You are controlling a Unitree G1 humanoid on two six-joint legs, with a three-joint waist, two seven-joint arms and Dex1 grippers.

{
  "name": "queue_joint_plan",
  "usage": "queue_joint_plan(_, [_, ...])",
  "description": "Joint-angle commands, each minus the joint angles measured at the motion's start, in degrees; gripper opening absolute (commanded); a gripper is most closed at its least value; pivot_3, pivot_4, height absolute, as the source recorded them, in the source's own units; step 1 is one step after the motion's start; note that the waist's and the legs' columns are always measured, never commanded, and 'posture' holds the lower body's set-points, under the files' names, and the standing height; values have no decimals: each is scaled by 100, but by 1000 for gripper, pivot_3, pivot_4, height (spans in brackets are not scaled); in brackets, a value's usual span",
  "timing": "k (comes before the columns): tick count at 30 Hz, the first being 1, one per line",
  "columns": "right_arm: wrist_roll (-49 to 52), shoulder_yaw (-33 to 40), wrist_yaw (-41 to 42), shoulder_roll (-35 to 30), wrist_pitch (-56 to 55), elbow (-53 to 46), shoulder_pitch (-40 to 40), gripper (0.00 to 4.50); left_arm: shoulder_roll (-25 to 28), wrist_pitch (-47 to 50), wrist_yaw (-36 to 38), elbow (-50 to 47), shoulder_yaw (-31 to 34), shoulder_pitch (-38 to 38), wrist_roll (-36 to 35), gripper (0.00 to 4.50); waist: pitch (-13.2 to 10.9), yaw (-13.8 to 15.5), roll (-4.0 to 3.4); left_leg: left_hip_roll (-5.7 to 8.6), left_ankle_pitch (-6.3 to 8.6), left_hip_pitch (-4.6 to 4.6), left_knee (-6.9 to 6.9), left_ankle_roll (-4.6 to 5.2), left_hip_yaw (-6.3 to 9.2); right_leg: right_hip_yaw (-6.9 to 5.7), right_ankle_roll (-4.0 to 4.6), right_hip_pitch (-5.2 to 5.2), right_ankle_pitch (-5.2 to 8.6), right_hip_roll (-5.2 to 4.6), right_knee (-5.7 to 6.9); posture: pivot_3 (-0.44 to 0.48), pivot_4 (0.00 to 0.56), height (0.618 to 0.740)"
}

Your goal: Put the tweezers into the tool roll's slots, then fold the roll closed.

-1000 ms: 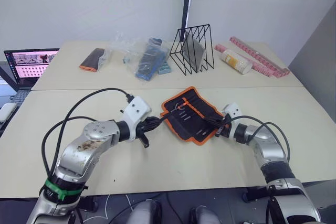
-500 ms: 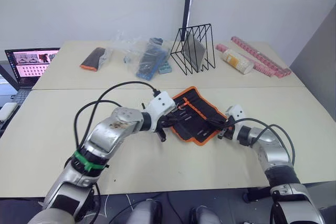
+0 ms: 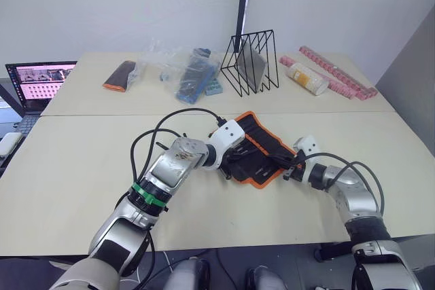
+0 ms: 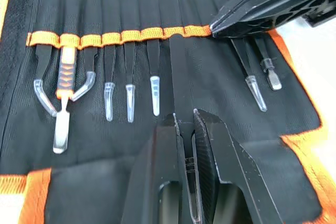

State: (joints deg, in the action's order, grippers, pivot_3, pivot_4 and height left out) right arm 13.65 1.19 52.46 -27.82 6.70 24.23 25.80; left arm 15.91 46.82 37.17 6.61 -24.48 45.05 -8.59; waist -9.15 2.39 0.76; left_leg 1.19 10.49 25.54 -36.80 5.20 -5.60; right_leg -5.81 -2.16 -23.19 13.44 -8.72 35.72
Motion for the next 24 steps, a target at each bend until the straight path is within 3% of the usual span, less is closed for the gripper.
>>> queue_joint_plan(1, [-33,89,-84,-101,83,-4,-106,0,-150,-322,1,153,-17,143,185,67,0,1,0,0,0,0,-1,0,1,-1,0,0,0,0,1,0,150,704])
queue_joint_plan(16, [-61,61,-133,-71,75,4,-129,0,-739,-1101,63,1135,92,341,487,67,0,3,1,1,0,3,-10,3,1,-9,-1,2,-1,-2,5,0,150,704])
queue_joint_plan(24, [-72,38,-190,-39,72,-10,-203,0,-1235,-2205,-53,2854,184,971,790,67,-1,4,2,2,12,3,-18,25,1,-39,-3,4,-3,-4,7,0,150,704])
